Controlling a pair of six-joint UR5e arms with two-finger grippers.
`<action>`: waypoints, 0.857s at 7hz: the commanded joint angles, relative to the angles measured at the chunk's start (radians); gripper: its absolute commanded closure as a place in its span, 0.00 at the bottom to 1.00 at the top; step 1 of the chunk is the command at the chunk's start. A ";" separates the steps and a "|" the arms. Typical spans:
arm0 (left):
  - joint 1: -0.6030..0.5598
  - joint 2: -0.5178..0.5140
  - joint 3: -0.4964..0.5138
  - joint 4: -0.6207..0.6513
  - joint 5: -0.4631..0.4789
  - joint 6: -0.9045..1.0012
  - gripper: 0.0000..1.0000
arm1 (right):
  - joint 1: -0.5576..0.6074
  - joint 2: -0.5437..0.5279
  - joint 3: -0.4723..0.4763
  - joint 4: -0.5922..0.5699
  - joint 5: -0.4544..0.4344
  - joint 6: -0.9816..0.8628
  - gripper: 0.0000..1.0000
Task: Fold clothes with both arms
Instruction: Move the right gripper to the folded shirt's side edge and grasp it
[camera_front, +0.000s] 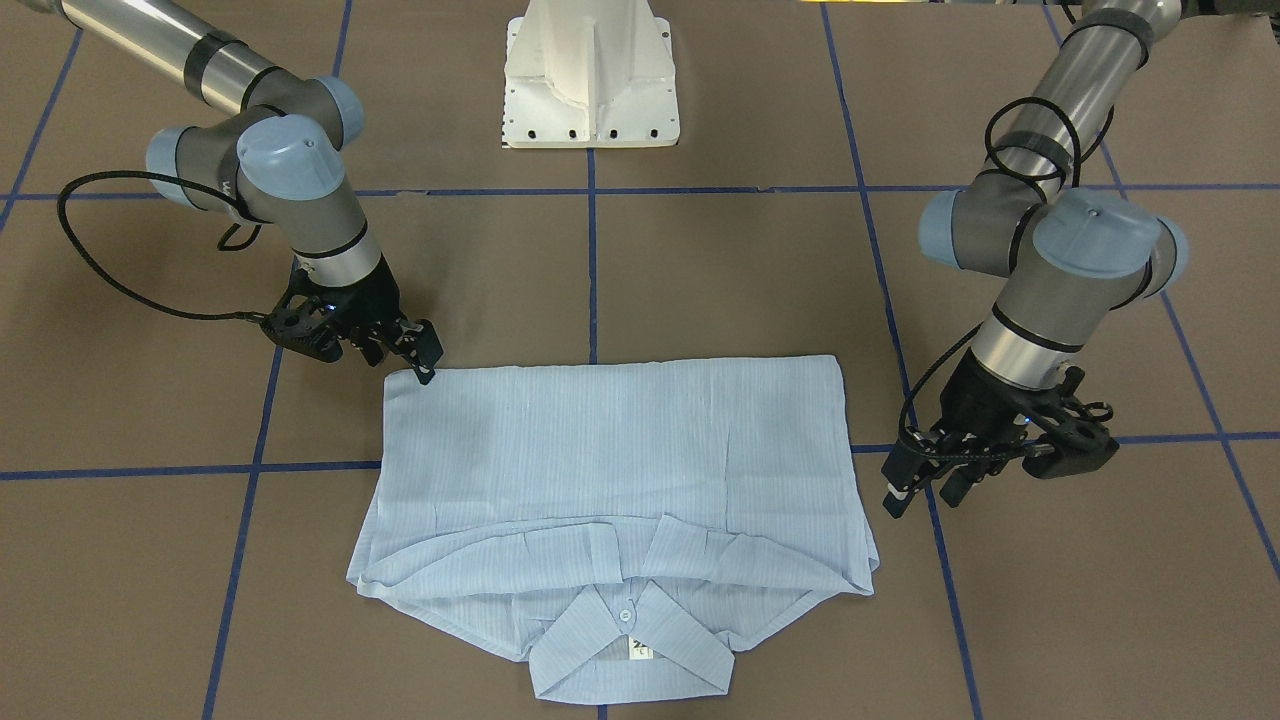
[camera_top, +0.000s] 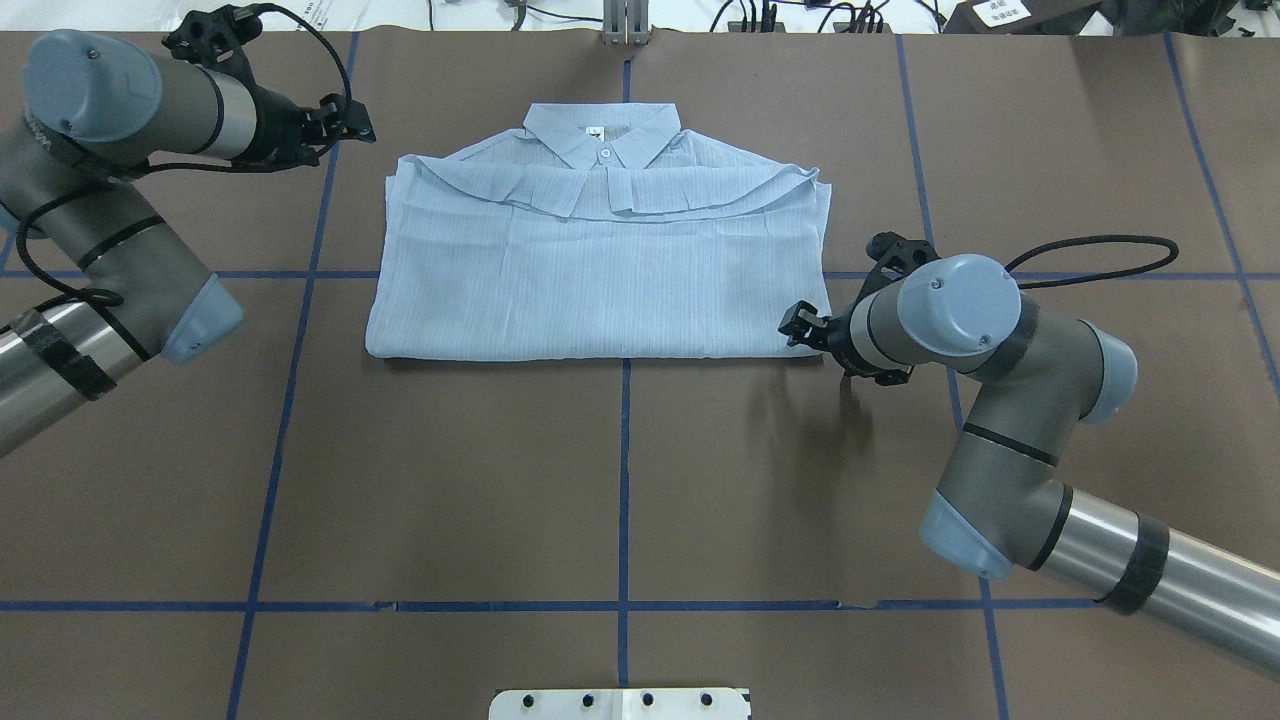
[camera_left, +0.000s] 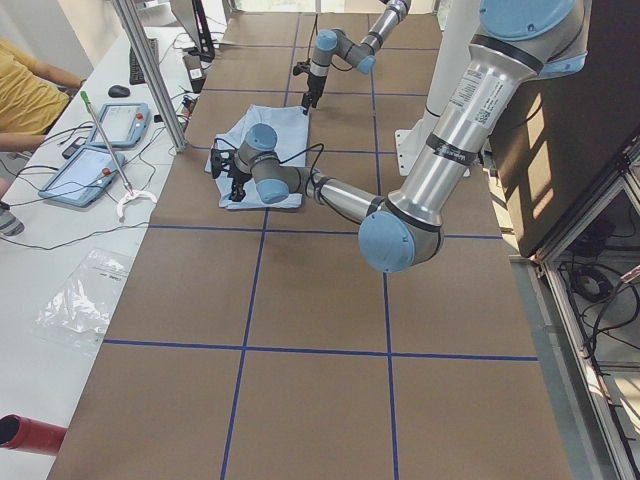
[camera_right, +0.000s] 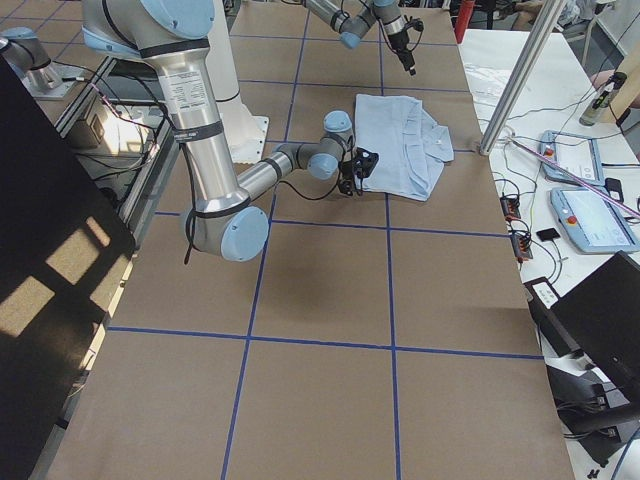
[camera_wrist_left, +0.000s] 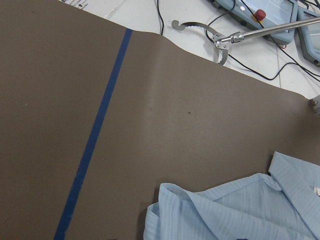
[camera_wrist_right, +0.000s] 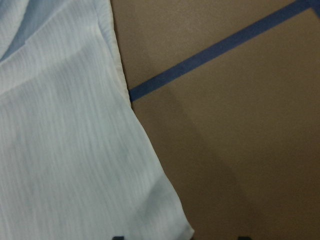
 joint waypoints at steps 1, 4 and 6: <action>-0.001 0.000 0.000 -0.001 0.001 -0.001 0.16 | 0.003 0.000 0.004 0.000 0.005 -0.008 1.00; -0.001 0.001 0.000 0.000 0.001 -0.001 0.16 | 0.052 0.000 0.037 -0.001 0.073 -0.032 1.00; -0.001 0.008 -0.029 -0.001 0.000 -0.003 0.16 | 0.055 -0.084 0.178 -0.014 0.101 -0.016 1.00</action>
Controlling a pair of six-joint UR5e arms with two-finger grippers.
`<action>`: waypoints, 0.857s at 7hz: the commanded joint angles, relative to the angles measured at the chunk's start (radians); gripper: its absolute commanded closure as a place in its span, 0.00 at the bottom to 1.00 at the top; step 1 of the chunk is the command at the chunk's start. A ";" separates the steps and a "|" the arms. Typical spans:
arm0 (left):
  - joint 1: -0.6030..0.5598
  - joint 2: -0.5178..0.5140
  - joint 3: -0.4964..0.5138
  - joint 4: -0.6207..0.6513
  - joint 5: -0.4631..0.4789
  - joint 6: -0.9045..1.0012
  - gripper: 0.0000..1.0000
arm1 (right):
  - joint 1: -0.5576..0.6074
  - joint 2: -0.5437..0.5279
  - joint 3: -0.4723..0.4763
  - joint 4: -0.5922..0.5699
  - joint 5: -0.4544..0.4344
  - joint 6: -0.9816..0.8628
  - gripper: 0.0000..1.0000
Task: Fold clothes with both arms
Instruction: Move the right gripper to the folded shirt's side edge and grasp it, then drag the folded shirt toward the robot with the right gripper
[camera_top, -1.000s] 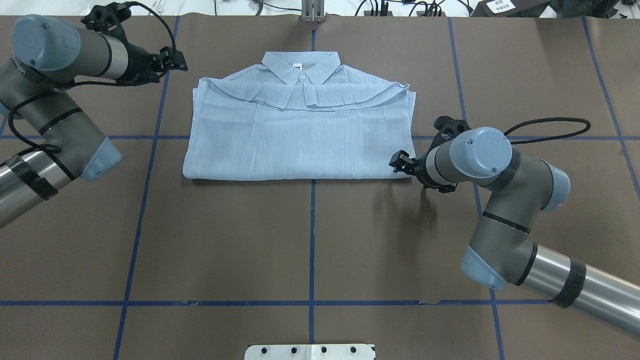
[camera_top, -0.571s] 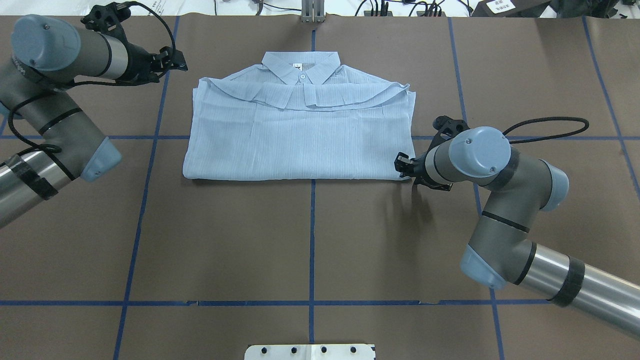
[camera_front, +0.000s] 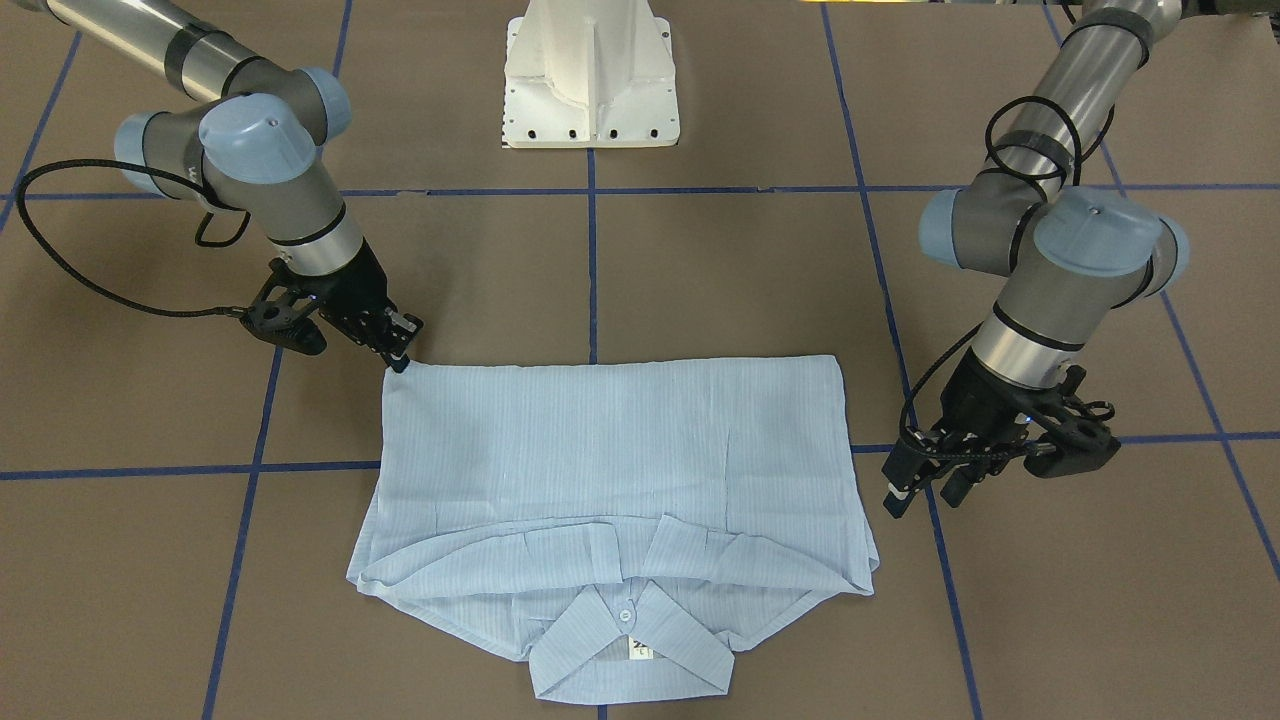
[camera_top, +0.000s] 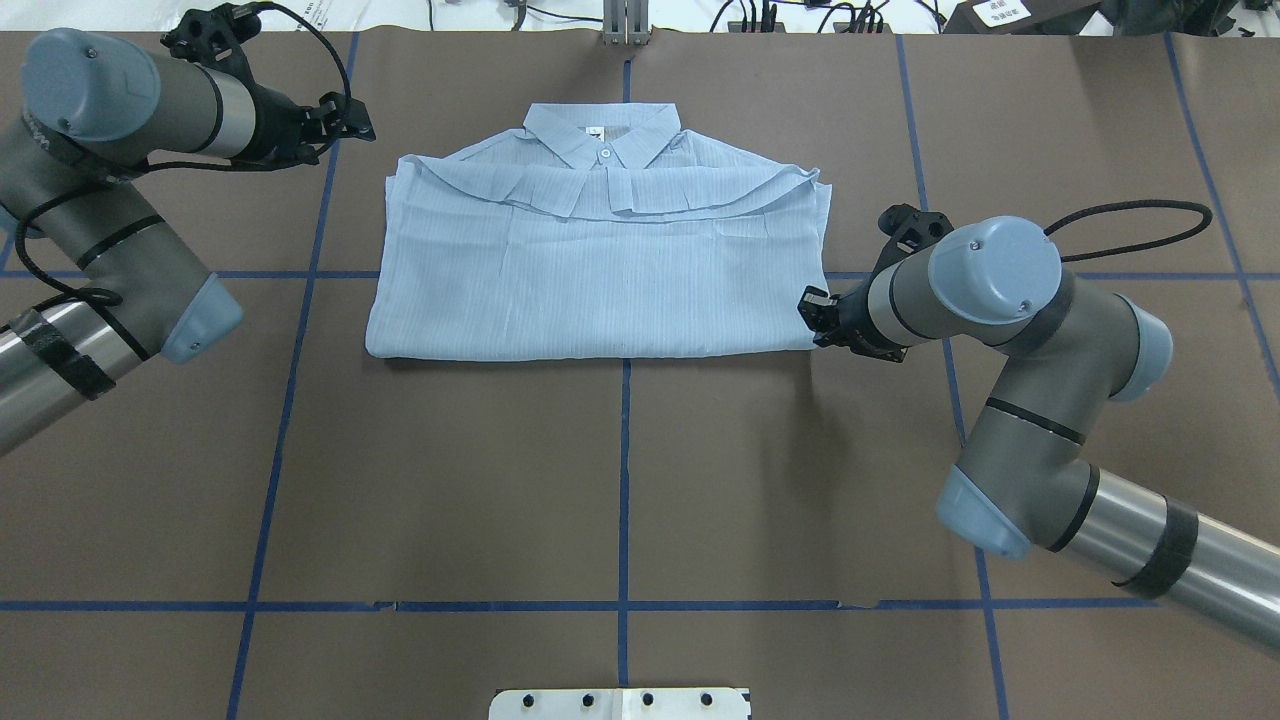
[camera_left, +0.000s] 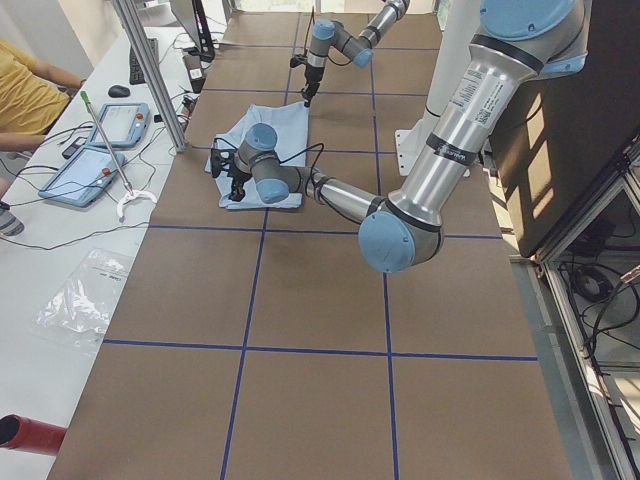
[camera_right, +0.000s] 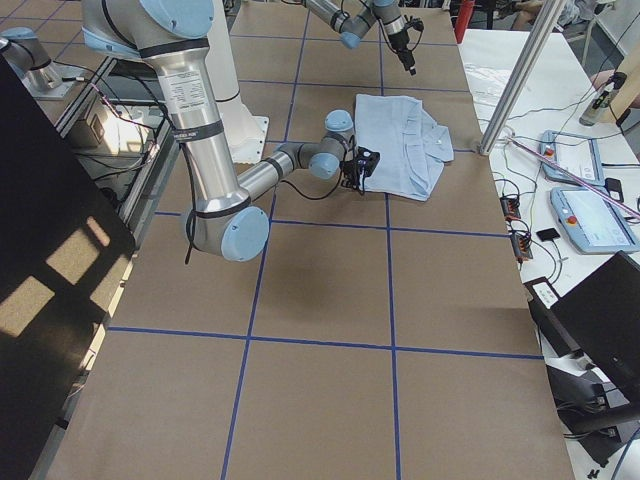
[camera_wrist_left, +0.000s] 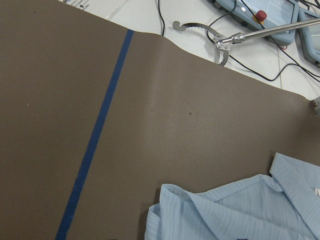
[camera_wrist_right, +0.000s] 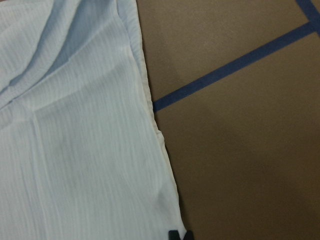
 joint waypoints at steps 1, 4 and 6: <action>0.000 0.025 -0.052 -0.001 -0.004 -0.004 0.16 | -0.013 -0.140 0.189 -0.006 0.066 0.017 1.00; 0.015 0.139 -0.257 0.009 -0.079 -0.087 0.16 | -0.189 -0.346 0.421 -0.006 0.237 0.277 1.00; 0.061 0.159 -0.294 0.010 -0.080 -0.138 0.15 | -0.286 -0.384 0.468 -0.004 0.399 0.426 1.00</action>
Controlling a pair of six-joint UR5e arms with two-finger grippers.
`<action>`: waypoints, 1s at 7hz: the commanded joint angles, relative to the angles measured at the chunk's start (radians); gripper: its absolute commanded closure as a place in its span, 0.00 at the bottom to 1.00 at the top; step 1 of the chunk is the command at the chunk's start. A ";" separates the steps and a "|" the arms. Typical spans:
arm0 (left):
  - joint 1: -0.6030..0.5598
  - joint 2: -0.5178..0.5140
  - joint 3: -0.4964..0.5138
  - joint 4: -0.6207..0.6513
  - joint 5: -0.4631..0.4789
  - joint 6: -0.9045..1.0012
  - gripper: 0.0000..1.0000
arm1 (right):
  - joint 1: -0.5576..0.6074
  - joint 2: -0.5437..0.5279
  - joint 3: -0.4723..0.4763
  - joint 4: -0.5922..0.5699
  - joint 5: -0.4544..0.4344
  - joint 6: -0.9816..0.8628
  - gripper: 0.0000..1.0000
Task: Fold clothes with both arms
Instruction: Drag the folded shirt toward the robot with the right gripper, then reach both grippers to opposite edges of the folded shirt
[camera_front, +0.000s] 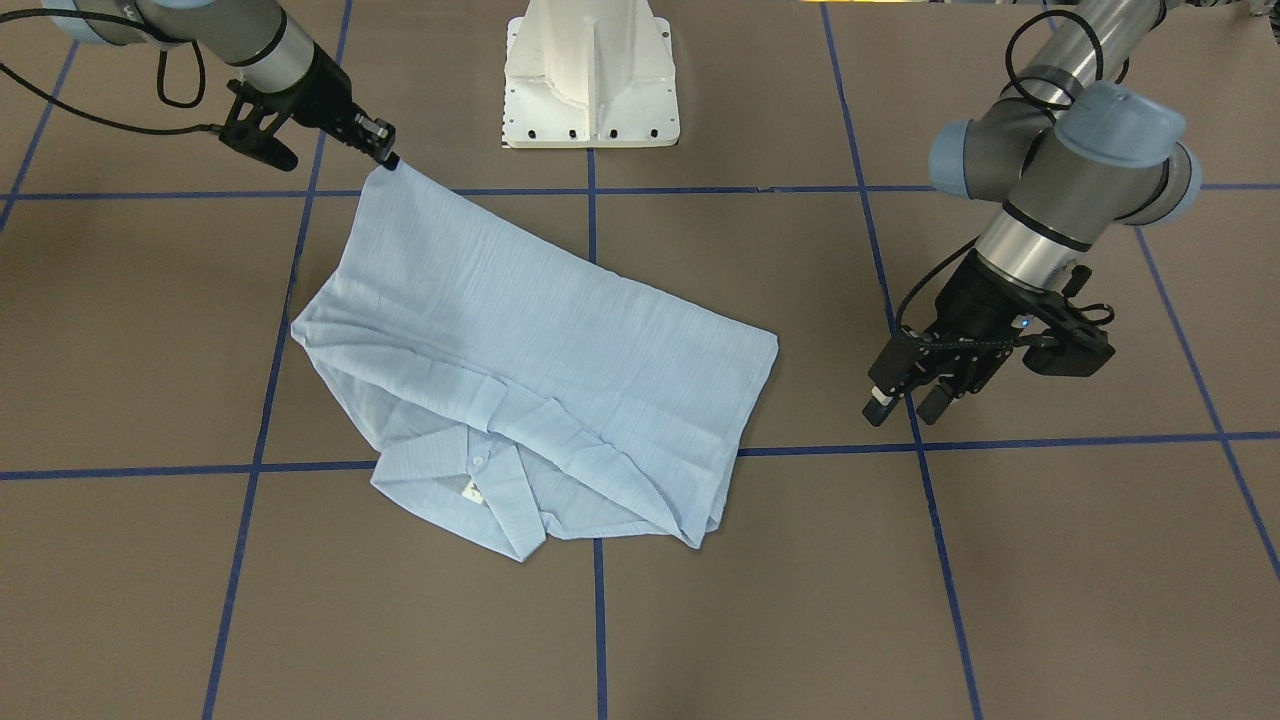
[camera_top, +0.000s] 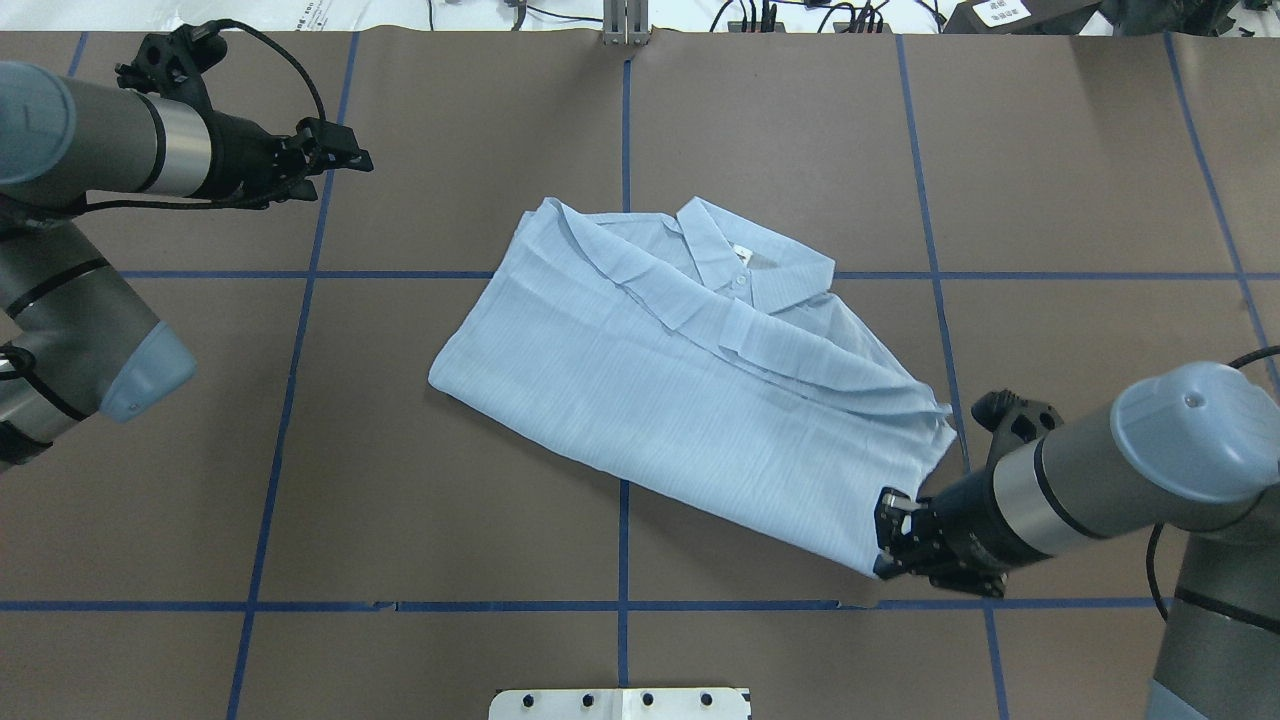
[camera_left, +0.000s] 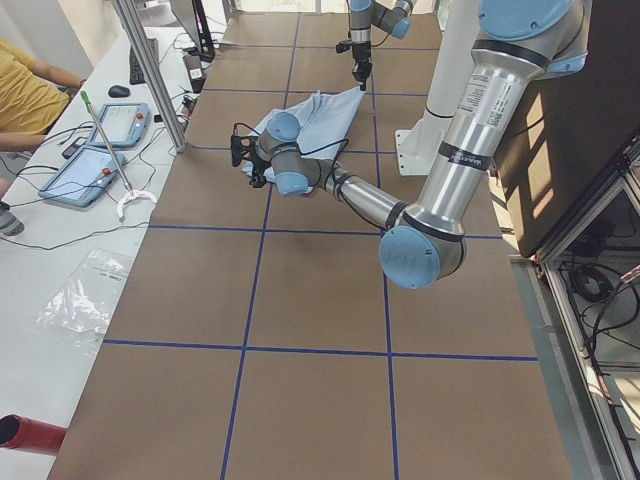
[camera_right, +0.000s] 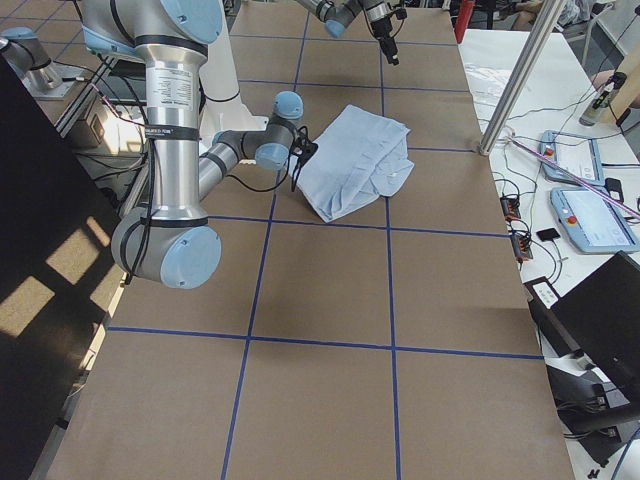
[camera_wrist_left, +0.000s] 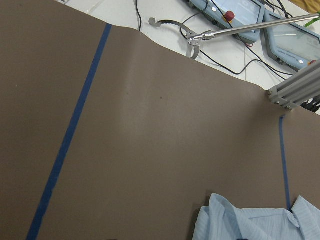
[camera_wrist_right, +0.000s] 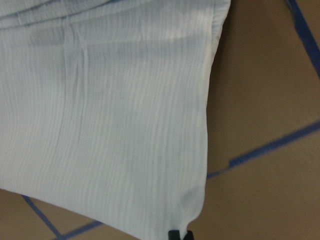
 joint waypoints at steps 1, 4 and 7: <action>0.048 0.018 -0.057 0.000 -0.006 -0.083 0.14 | -0.077 -0.022 0.036 0.001 0.210 0.096 1.00; 0.165 0.052 -0.122 0.000 0.026 -0.265 0.13 | -0.094 -0.013 0.054 0.004 0.253 0.108 0.00; 0.368 0.047 -0.127 0.008 0.140 -0.500 0.13 | 0.149 0.051 0.024 0.006 0.234 0.097 0.00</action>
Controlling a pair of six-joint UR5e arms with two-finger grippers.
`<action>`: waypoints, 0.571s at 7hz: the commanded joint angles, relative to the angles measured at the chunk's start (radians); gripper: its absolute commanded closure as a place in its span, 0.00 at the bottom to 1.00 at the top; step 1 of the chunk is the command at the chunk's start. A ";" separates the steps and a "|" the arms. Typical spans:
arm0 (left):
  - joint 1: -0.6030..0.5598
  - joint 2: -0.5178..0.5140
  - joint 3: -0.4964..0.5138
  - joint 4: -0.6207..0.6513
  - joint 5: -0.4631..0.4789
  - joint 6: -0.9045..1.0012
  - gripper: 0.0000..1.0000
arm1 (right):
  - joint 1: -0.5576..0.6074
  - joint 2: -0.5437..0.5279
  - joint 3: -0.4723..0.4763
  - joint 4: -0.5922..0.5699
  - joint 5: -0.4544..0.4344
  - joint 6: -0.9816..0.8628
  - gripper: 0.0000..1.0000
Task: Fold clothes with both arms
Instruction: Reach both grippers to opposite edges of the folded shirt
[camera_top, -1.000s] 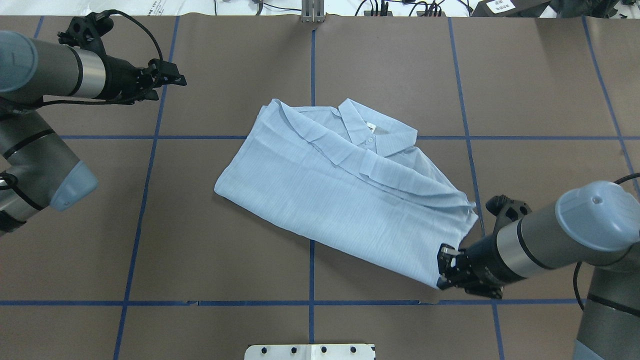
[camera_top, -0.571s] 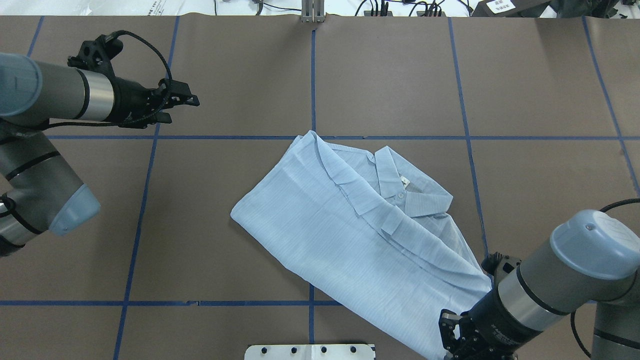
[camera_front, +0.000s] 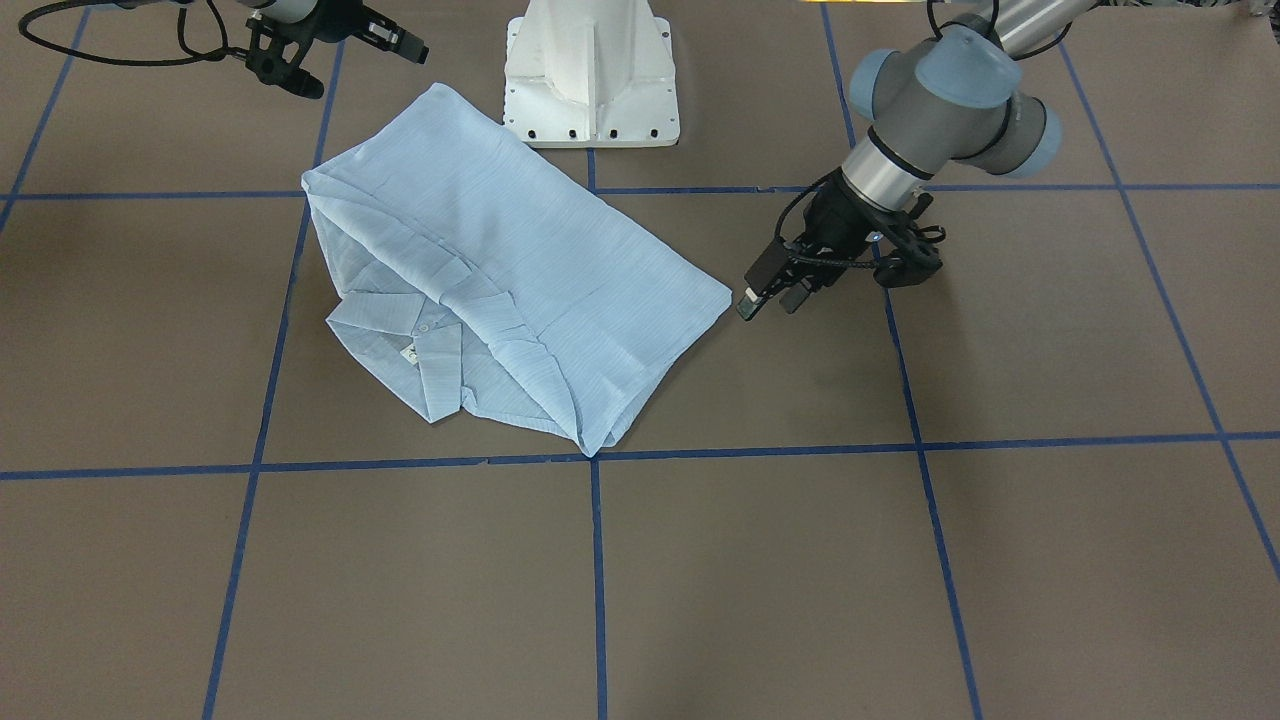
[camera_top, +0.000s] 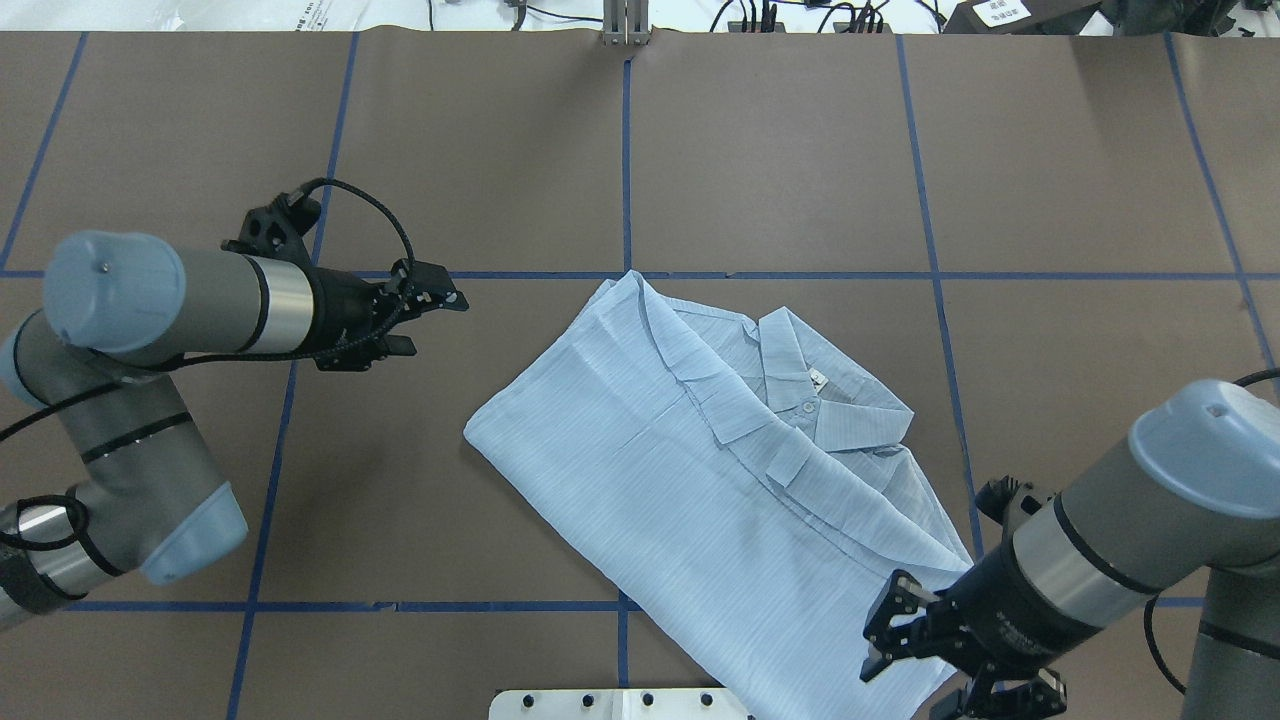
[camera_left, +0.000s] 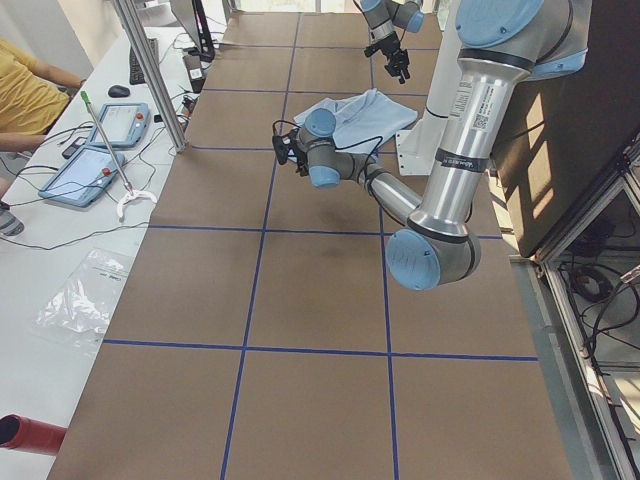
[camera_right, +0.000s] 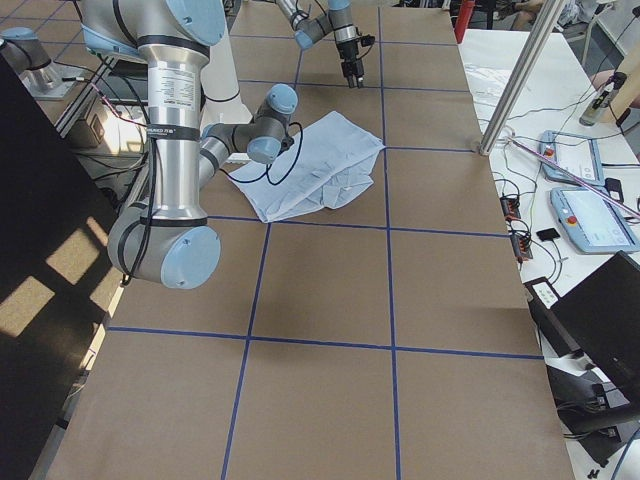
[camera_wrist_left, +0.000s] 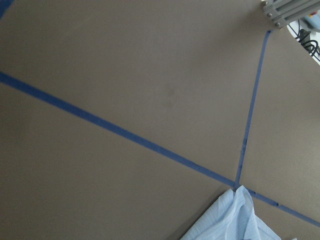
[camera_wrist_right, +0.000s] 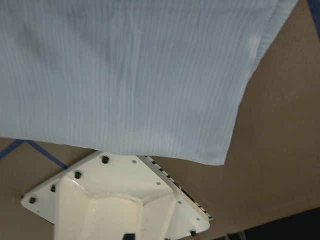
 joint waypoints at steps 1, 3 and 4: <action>0.134 -0.004 -0.037 0.067 0.085 -0.131 0.13 | 0.220 0.057 -0.069 0.001 -0.012 -0.024 0.00; 0.186 -0.004 -0.048 0.150 0.129 -0.134 0.13 | 0.312 0.098 -0.163 0.001 -0.100 -0.148 0.00; 0.191 -0.009 -0.048 0.152 0.130 -0.134 0.14 | 0.312 0.100 -0.187 0.001 -0.137 -0.182 0.00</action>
